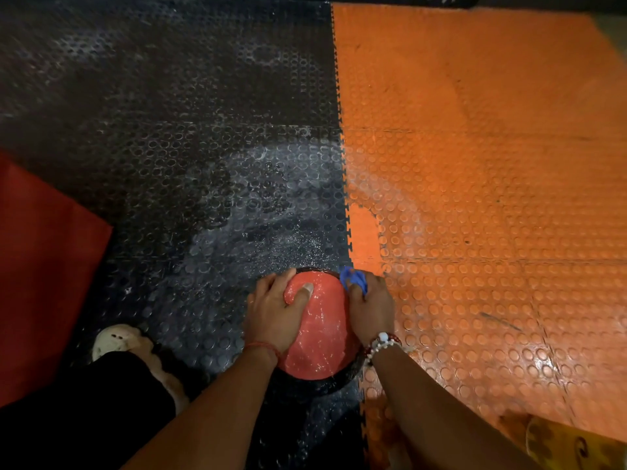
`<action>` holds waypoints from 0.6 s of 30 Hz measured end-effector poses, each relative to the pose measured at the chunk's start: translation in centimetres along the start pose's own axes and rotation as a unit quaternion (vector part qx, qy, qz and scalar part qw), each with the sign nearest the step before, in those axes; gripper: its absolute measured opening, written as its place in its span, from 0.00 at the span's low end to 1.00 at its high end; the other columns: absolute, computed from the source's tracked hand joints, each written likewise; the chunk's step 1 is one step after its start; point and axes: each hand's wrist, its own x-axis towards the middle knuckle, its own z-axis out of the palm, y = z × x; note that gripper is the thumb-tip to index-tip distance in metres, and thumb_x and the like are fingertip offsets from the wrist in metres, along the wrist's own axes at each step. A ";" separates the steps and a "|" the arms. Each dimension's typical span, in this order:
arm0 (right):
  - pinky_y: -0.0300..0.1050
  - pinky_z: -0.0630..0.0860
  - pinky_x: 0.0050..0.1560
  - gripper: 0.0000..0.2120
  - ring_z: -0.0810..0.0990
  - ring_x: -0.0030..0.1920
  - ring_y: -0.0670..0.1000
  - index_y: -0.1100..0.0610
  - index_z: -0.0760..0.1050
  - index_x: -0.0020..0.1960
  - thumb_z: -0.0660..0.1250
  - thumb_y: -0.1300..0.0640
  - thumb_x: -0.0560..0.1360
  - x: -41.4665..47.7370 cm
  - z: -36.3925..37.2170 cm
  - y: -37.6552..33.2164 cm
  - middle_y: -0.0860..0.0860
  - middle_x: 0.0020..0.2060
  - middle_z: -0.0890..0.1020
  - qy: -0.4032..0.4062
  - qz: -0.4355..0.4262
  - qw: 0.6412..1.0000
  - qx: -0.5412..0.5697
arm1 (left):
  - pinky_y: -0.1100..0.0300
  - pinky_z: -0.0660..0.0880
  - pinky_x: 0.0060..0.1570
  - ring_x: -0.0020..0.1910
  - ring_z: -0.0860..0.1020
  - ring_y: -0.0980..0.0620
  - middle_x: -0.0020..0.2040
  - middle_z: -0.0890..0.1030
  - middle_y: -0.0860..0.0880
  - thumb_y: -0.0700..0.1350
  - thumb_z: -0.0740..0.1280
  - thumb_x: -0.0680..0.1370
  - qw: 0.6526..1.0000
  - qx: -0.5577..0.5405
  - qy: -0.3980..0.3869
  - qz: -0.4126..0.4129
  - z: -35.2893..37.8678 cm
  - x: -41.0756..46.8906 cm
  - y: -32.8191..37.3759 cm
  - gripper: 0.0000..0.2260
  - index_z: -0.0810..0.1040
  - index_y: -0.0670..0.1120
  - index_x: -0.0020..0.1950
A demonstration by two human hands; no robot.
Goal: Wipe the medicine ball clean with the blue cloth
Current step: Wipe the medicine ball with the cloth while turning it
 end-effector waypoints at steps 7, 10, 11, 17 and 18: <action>0.43 0.71 0.56 0.18 0.73 0.55 0.51 0.58 0.75 0.61 0.57 0.53 0.74 -5.8 0.5 -1.3 0.54 0.57 0.74 0.060 -0.034 0.997 0.040 | 0.50 0.62 0.67 0.69 0.63 0.48 0.71 0.65 0.55 0.62 0.61 0.77 1.000 0.008 -0.007 0.002 -0.3 0.5 -0.1 0.22 0.67 0.64 0.71; 0.38 0.69 0.58 0.21 0.73 0.56 0.51 0.56 0.76 0.61 0.55 0.52 0.73 -4.9 0.6 -2.8 0.53 0.58 0.73 0.030 -0.094 0.995 0.030 | 0.51 0.62 0.68 0.69 0.64 0.49 0.69 0.66 0.56 0.61 0.62 0.77 1.000 -0.016 -0.014 0.014 -0.6 0.6 -1.0 0.21 0.68 0.65 0.70; 0.35 0.68 0.54 0.18 0.73 0.53 0.50 0.58 0.75 0.61 0.57 0.54 0.74 -3.8 0.4 -3.1 0.54 0.58 0.73 0.021 -0.085 0.996 0.021 | 0.51 0.63 0.68 0.69 0.64 0.50 0.69 0.66 0.56 0.62 0.62 0.76 0.999 -0.025 -0.014 0.018 -0.7 0.6 -1.2 0.21 0.69 0.65 0.70; 0.48 0.76 0.48 0.12 0.79 0.47 0.59 0.60 0.77 0.55 0.59 0.56 0.78 -0.3 0.3 1.5 0.59 0.48 0.81 0.009 0.106 0.993 0.045 | 0.50 0.63 0.67 0.70 0.62 0.50 0.71 0.64 0.57 0.63 0.62 0.76 1.000 -0.016 -0.002 0.014 -0.4 -0.3 -0.9 0.22 0.68 0.65 0.70; 0.51 0.76 0.48 0.12 0.79 0.47 0.60 0.61 0.77 0.53 0.59 0.56 0.78 -0.9 0.3 1.9 0.59 0.46 0.81 0.024 0.143 0.987 0.069 | 0.49 0.63 0.67 0.70 0.62 0.50 0.71 0.64 0.58 0.63 0.62 0.76 1.000 -0.014 -0.002 0.013 -0.3 -0.3 -0.8 0.22 0.68 0.65 0.70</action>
